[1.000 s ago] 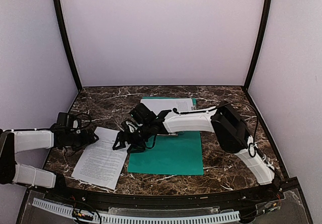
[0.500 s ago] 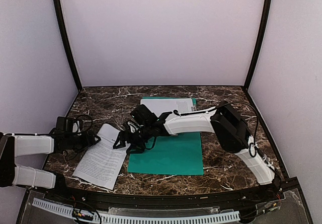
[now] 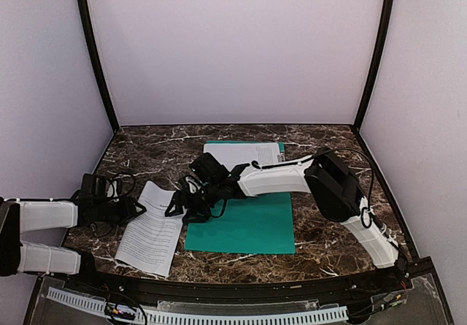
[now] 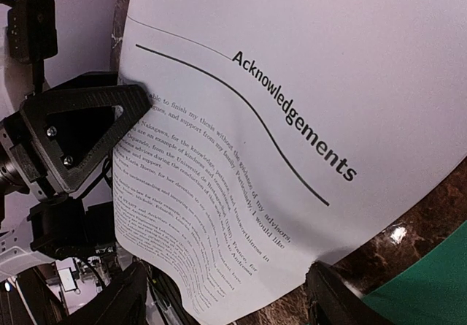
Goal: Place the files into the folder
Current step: Pick up the file from the center of the board, then place the folder with some files.
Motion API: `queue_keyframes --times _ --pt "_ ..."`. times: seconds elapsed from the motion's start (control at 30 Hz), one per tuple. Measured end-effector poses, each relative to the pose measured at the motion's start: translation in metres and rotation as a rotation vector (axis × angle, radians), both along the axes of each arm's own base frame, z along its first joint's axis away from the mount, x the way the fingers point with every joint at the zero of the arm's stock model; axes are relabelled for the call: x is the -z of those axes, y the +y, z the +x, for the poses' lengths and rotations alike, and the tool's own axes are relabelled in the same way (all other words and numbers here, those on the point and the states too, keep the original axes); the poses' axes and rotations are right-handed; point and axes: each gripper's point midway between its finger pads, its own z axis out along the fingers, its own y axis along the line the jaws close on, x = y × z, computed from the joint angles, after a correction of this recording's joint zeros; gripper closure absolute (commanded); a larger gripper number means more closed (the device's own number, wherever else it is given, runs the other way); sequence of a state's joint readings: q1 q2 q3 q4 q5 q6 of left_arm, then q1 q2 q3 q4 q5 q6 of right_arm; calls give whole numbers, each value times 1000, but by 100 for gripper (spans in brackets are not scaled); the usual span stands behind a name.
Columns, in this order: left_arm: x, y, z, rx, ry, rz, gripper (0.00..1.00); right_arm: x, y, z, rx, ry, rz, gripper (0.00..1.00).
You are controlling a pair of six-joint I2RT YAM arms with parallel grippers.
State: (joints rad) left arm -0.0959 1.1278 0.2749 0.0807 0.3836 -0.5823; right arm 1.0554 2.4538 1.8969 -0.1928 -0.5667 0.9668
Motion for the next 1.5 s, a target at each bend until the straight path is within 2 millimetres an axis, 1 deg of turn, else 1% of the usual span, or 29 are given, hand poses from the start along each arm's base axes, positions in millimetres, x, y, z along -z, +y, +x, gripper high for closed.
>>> queue_keyframes --times 0.17,0.37,0.47,0.57,0.67,0.77,0.93,1.0,1.1,1.23,1.37,1.5 --pt "1 -2 -8 5 19 -14 58 0 1 0 -2 -4 11 27" --pt "-2 -4 -14 9 31 -29 62 -1 -1 3 -12 -32 28 21" --pt "-8 -7 -14 14 18 -51 65 -3 -6 3 -16 -64 28 19" --pt "-16 -11 -12 18 3 -81 66 -5 -17 4 -20 -106 18 18" --pt "-33 -14 -6 19 -38 -110 66 -7 -29 9 -9 -145 0 18" --pt "-62 -18 3 23 -101 -136 66 -13 -44 15 6 -179 -15 18" --pt "-106 -24 15 33 -189 -190 66 -34 -64 28 30 -236 -4 18" --pt "-118 -26 18 34 -207 -211 66 -43 -69 31 35 -255 10 18" --pt "-133 -30 19 39 -224 -246 66 -57 -72 35 41 -284 47 18" --pt "-149 -39 21 59 -243 -300 66 -71 -70 33 35 -310 110 17" --pt "-163 -54 22 104 -256 -351 66 -81 -67 30 30 -329 181 15" --pt "-178 -71 24 151 -276 -398 66 -84 -69 26 32 -320 241 15"
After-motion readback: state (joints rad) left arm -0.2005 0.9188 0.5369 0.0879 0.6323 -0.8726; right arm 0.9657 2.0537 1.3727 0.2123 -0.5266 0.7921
